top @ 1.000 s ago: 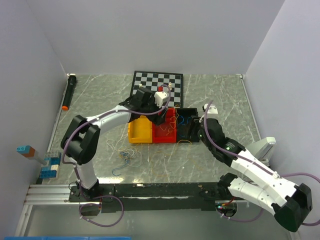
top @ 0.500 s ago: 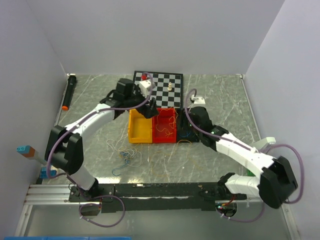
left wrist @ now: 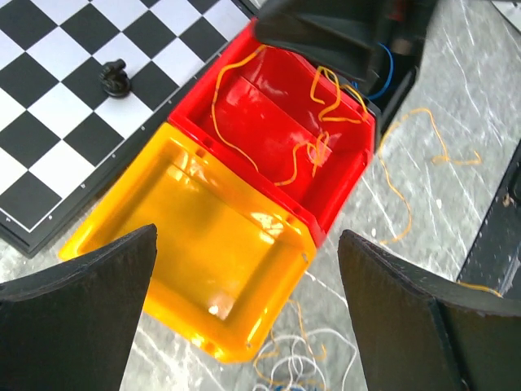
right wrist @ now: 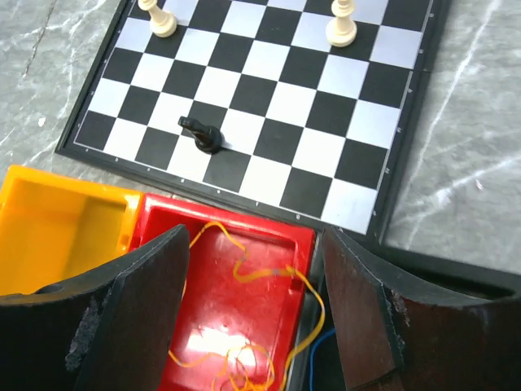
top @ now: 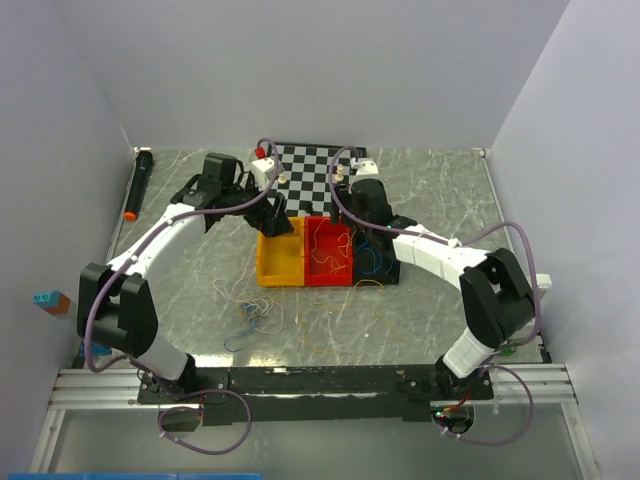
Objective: Untangle the cables
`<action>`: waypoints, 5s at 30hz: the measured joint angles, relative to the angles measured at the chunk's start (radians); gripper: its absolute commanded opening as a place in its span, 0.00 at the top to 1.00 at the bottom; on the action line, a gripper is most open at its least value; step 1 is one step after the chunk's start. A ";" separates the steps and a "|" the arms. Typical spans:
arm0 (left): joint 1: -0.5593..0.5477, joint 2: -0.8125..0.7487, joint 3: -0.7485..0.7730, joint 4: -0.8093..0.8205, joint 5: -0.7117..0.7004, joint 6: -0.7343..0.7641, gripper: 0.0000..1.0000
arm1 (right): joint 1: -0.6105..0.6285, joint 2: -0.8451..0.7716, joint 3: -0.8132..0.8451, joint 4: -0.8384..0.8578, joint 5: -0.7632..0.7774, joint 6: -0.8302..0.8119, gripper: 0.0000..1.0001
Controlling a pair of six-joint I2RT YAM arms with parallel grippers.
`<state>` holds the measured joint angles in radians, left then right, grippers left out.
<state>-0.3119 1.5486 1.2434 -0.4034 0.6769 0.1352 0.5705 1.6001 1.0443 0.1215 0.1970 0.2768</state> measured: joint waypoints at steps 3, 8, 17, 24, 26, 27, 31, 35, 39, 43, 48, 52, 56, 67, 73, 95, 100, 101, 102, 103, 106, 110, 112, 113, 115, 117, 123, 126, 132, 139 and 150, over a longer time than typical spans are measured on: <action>0.005 -0.029 0.000 -0.039 0.008 0.030 0.03 | -0.005 0.042 0.027 0.004 -0.012 -0.004 0.33; 0.018 -0.038 0.000 -0.057 0.010 0.054 0.04 | -0.012 0.100 0.072 -0.024 -0.021 0.014 0.46; 0.047 -0.038 -0.017 -0.058 0.011 0.055 0.03 | -0.012 0.102 0.075 -0.048 -0.035 0.059 0.85; 0.059 -0.038 -0.028 -0.057 0.011 0.055 0.03 | -0.002 0.102 0.075 -0.048 -0.044 0.073 1.00; 0.064 -0.038 -0.028 -0.057 0.012 0.055 0.03 | 0.011 0.102 0.075 -0.048 -0.044 0.074 1.00; 0.066 -0.038 -0.028 -0.056 0.013 0.055 0.03 | 0.022 0.102 0.075 -0.048 -0.043 0.074 1.00; 0.070 -0.038 -0.029 -0.056 0.016 0.055 0.03 | 0.078 0.102 0.072 -0.047 -0.044 0.074 1.00; 0.074 -0.038 -0.029 -0.056 0.018 0.055 0.03 | 0.142 0.102 0.046 -0.044 -0.037 0.075 1.00; 0.077 -0.038 -0.030 -0.056 0.019 0.055 0.03 | 0.179 0.119 0.031 -0.054 -0.028 0.092 1.00; 0.078 -0.038 -0.032 -0.054 0.026 0.055 0.03 | 0.169 0.171 0.032 -0.055 -0.013 0.102 1.00; 0.078 -0.038 -0.034 -0.055 0.032 0.055 0.03 | 0.125 0.262 0.064 -0.082 -0.024 0.122 0.97; 0.078 -0.038 -0.034 -0.055 0.034 0.055 0.03 | 0.100 0.286 0.100 -0.094 -0.034 0.128 0.67; 0.078 -0.038 -0.034 -0.060 0.035 0.055 0.03 | 0.092 0.280 0.121 -0.088 -0.057 0.122 0.49; 0.078 -0.038 -0.034 -0.086 0.042 0.056 0.03 | 0.105 0.134 0.088 -0.107 -0.084 0.119 0.18; 0.078 -0.039 -0.034 -0.097 0.041 0.060 0.03 | 0.117 0.033 0.060 -0.142 -0.077 0.116 0.21; 0.080 -0.038 0.004 -0.162 0.035 0.090 0.03 | 0.388 -0.473 -0.520 -0.264 -0.055 0.188 0.12; 0.080 -0.036 0.005 -0.177 0.032 0.098 0.03 | 0.406 -0.287 -0.467 -0.256 0.020 0.209 0.16; 0.080 -0.036 0.005 -0.181 0.032 0.100 0.03 | 0.412 -0.266 -0.461 -0.249 0.032 0.208 0.16; 0.080 -0.035 0.005 -0.187 0.032 0.107 0.03 | 0.422 -0.247 -0.459 -0.240 0.047 0.203 0.16; 0.080 -0.035 0.005 -0.190 0.031 0.109 0.03 | 0.430 -0.235 -0.457 -0.232 0.058 0.197 0.17; 0.080 -0.035 0.005 -0.200 0.029 0.115 0.03 | 0.443 -0.213 -0.454 -0.209 0.079 0.176 0.19; 0.080 -0.031 0.005 -0.208 0.029 0.116 0.03 | 0.447 -0.193 -0.440 -0.193 0.097 0.147 0.26; 0.080 -0.030 0.005 -0.208 0.032 0.117 0.03 | 0.448 -0.184 -0.433 -0.183 0.098 0.133 0.33; 0.080 -0.030 0.005 -0.207 0.033 0.118 0.03 | 0.448 -0.176 -0.429 -0.182 0.098 0.126 0.38; 0.080 -0.030 0.005 -0.208 0.034 0.119 0.03 | 0.451 -0.156 -0.420 -0.180 0.099 0.118 0.49; 0.080 -0.026 0.005 -0.208 0.034 0.122 0.03 | 0.455 -0.140 -0.419 -0.174 0.102 0.106 0.60; 0.084 -0.012 0.005 -0.209 0.034 0.131 0.03 | 0.459 -0.145 -0.418 -0.171 0.102 0.088 1.00; 0.087 -0.012 0.005 -0.209 0.034 0.132 0.03 | 0.460 -0.192 -0.418 -0.191 0.103 0.087 1.00; 0.089 -0.013 0.005 -0.210 0.034 0.132 0.03 | 0.461 -0.401 -0.366 -0.249 0.127 0.069 1.00; 0.090 -0.029 0.004 -0.209 0.034 0.130 0.03 | 0.436 -0.487 -0.229 -0.167 0.113 0.011 1.00; 0.102 -0.068 0.000 -0.208 0.034 0.129 0.04 | 0.231 -0.364 -0.304 0.321 -0.016 -0.006 1.00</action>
<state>-0.2096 1.4803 1.2434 -0.6109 0.7113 0.2646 0.8013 1.2358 0.7403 0.4423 0.1814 0.2703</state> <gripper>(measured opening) 0.966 0.010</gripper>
